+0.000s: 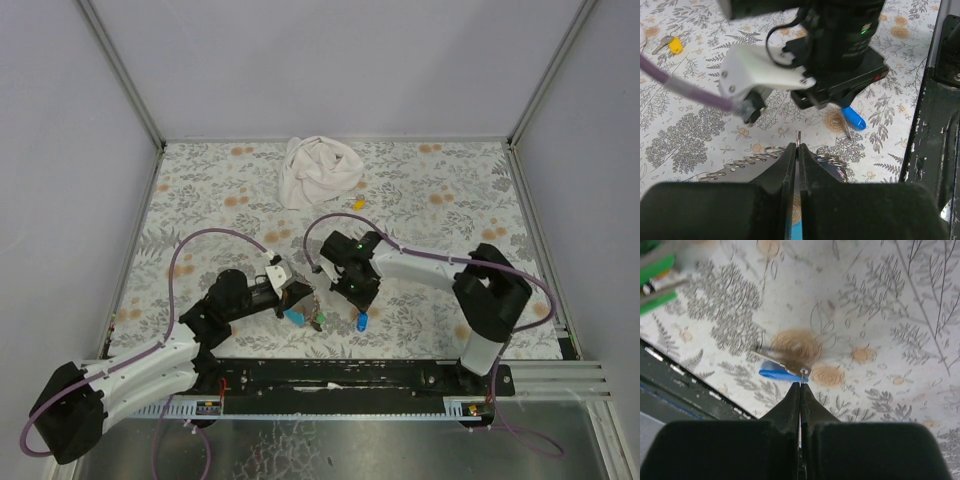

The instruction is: Put the keys on the keyring

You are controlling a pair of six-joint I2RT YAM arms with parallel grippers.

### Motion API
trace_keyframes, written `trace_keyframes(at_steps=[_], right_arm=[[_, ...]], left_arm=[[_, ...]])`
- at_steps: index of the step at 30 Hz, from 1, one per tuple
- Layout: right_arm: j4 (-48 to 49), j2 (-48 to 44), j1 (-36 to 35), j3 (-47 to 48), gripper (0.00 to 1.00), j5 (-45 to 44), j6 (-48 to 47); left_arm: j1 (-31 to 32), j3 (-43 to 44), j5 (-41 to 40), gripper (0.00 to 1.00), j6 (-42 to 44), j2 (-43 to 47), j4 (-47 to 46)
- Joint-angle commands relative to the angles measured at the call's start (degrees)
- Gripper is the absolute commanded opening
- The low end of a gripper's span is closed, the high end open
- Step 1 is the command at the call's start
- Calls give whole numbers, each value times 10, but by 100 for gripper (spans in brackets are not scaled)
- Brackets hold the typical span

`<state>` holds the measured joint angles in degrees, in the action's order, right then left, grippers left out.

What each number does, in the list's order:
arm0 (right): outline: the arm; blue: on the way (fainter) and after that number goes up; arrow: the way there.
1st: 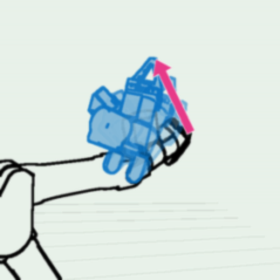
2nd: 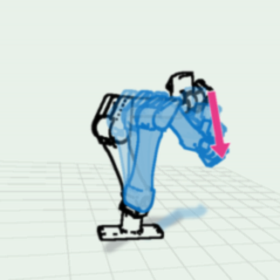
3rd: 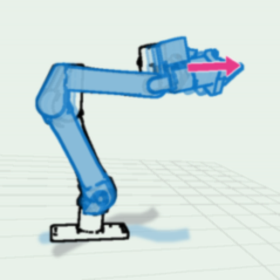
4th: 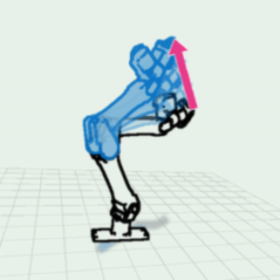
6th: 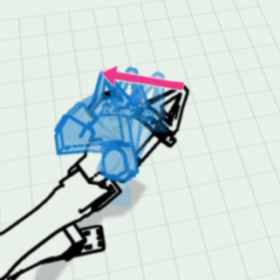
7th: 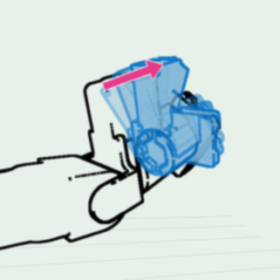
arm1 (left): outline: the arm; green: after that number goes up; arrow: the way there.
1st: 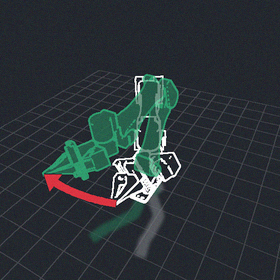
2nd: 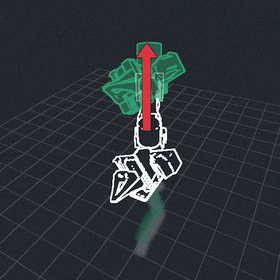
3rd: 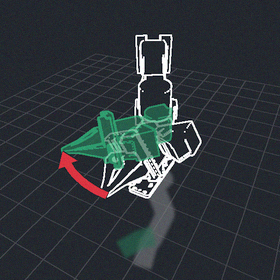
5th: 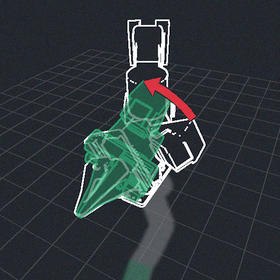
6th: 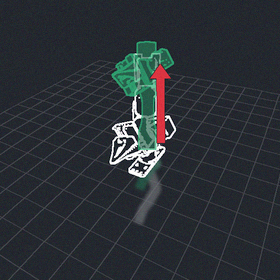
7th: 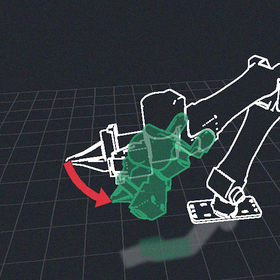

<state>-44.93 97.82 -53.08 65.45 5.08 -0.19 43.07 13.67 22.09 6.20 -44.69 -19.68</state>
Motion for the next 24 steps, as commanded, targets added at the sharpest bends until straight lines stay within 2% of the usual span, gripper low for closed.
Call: trace_keyframes(at_steps=[1,7,11,20,24], right_arm=[[10,56,11,64,0,-15,-34],[12,140,14,131,4,-13,-48],[25,140,13,135,14,-18,-48],[92,11,13,60,41,-20,-42],[125,-23,14,23,42,-37,-34]], left_arm=[[-2,1,-9,0,-7,9,-27],[-2,1,-12,0,-5,6,-25],[-2,3,-11,0,-4,1,-25],[-2,3,-10,0,-5,-1,-26],[-2,3,-10,0,-5,1,-26]])
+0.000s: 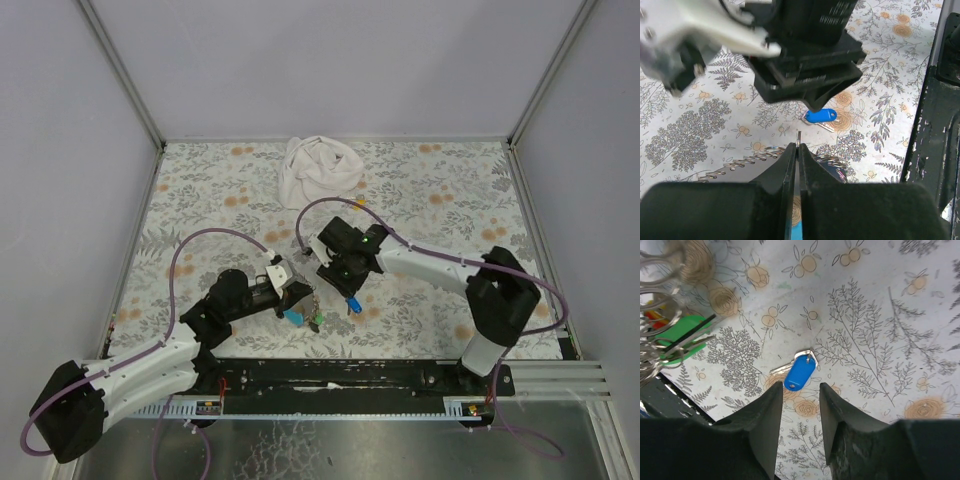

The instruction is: Put the keys on the keyring

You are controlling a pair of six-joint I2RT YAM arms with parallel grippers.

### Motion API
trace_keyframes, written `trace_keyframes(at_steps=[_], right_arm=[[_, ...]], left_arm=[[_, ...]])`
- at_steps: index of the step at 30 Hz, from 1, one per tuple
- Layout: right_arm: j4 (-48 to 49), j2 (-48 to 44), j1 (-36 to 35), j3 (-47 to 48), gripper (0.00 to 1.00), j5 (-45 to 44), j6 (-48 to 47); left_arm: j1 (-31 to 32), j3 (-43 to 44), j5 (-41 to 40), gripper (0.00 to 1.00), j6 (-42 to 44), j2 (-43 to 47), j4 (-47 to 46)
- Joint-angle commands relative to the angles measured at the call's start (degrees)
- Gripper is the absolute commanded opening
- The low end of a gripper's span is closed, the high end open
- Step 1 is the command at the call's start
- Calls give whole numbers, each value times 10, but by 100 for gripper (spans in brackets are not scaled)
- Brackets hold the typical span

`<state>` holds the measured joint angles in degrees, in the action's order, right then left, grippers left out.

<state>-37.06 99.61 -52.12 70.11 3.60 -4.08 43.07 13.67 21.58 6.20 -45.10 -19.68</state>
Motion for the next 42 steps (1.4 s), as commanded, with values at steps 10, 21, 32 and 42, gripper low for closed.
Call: trace_keyframes(at_steps=[10,21,32,42], right_arm=[[170,-82,11,-120,39,-10,36],[419,-219,11,-327,35,-7,62],[741,-276,11,-530,34,11,49],[852,-254,11,-570,33,-14,45]], left_arm=[[-2,1,-3,0,-7,8,-29],[-3,1,0,0,-7,-4,-36],[-3,2,1,0,-9,-13,-40],[-3,2,1,0,-8,-10,-39]])
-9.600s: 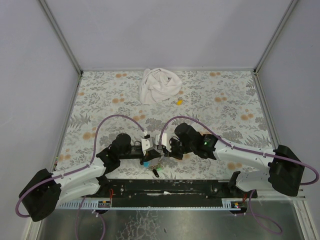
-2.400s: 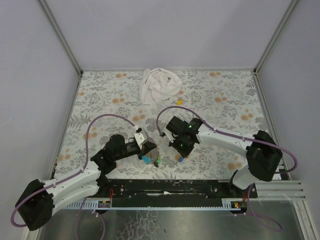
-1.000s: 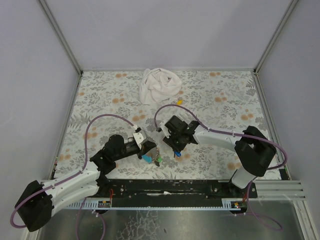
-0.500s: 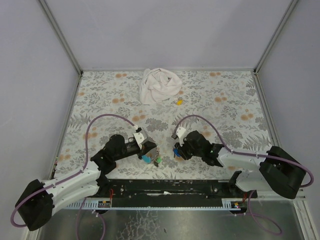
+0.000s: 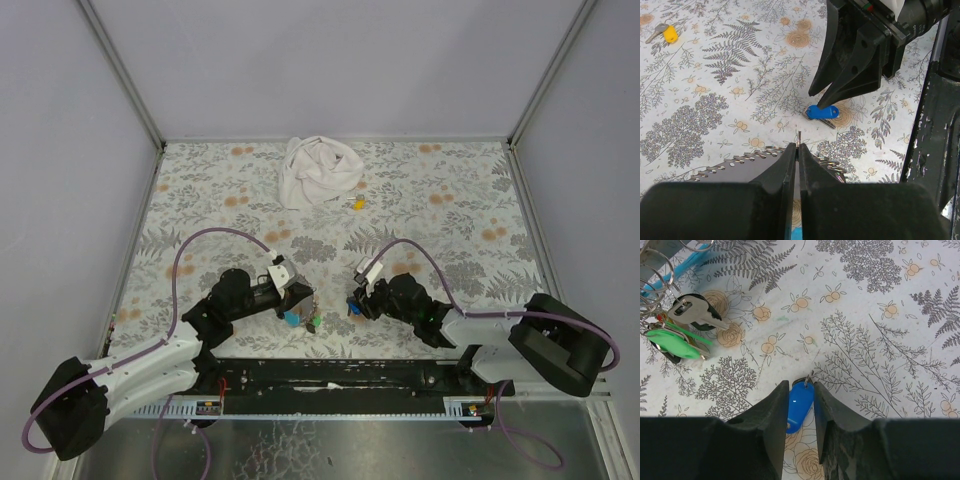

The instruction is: Put the keys on the keyring

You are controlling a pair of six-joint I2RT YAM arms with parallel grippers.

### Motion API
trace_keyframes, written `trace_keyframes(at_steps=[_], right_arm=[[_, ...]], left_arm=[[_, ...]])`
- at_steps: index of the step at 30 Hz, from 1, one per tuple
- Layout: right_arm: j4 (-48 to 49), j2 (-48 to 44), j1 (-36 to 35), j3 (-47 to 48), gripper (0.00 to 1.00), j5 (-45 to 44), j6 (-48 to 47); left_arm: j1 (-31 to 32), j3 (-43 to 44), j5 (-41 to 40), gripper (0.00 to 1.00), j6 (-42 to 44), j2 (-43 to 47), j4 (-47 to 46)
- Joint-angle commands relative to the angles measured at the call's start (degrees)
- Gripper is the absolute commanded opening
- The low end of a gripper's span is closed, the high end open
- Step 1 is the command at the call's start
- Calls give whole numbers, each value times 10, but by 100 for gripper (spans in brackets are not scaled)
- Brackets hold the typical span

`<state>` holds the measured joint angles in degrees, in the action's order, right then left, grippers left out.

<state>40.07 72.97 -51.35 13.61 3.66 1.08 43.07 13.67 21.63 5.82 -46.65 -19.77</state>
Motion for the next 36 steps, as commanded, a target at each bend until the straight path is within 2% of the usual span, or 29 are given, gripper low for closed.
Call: trace_keyframes(at_steps=[1,9,18,36], right_arm=[[85,16,3,-5,33,-17,-5],[130,56,4,-7,33,-34,15],[131,90,3,1,32,-38,21],[140,126,3,12,25,-34,19]], left_arm=[[-3,2,1,0,-4,5,-38],[-2,2,1,0,-4,9,-36],[-2,3,1,0,-4,6,-37],[-3,4,4,0,-5,8,-35]])
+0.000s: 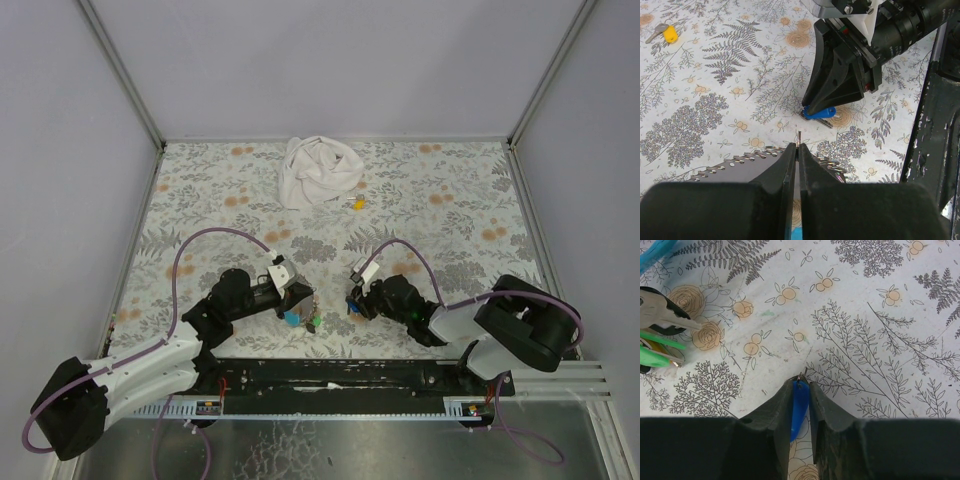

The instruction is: Put the keys on the keyring

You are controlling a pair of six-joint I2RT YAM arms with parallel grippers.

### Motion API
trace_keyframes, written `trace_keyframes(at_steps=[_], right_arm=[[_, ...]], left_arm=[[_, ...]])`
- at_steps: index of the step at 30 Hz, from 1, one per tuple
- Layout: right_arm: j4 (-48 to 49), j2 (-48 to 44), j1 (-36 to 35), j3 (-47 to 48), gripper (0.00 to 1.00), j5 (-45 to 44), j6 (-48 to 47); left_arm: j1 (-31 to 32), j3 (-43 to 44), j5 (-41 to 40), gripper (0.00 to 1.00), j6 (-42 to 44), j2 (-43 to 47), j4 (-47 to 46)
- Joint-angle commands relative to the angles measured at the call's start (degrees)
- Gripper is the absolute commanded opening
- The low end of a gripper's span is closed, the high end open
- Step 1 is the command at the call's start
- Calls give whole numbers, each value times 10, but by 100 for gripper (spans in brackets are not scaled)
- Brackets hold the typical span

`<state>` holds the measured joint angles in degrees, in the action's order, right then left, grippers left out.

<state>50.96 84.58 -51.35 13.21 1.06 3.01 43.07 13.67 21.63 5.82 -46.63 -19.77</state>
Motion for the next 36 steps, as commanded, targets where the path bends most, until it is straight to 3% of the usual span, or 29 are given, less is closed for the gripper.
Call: trace_keyframes(at_steps=[1,20,30,36], right_arm=[[35,11,3,16,25,-7,0],[81,17,3,10,29,-3,26],[70,42,3,20,26,-2,25],[67,46,3,22,15,-7,23]], left_arm=[[-2,4,5,0,-5,7,-35],[-3,4,6,0,-6,7,-37],[-2,5,6,0,-6,6,-37],[-2,4,5,0,-6,8,-36]])
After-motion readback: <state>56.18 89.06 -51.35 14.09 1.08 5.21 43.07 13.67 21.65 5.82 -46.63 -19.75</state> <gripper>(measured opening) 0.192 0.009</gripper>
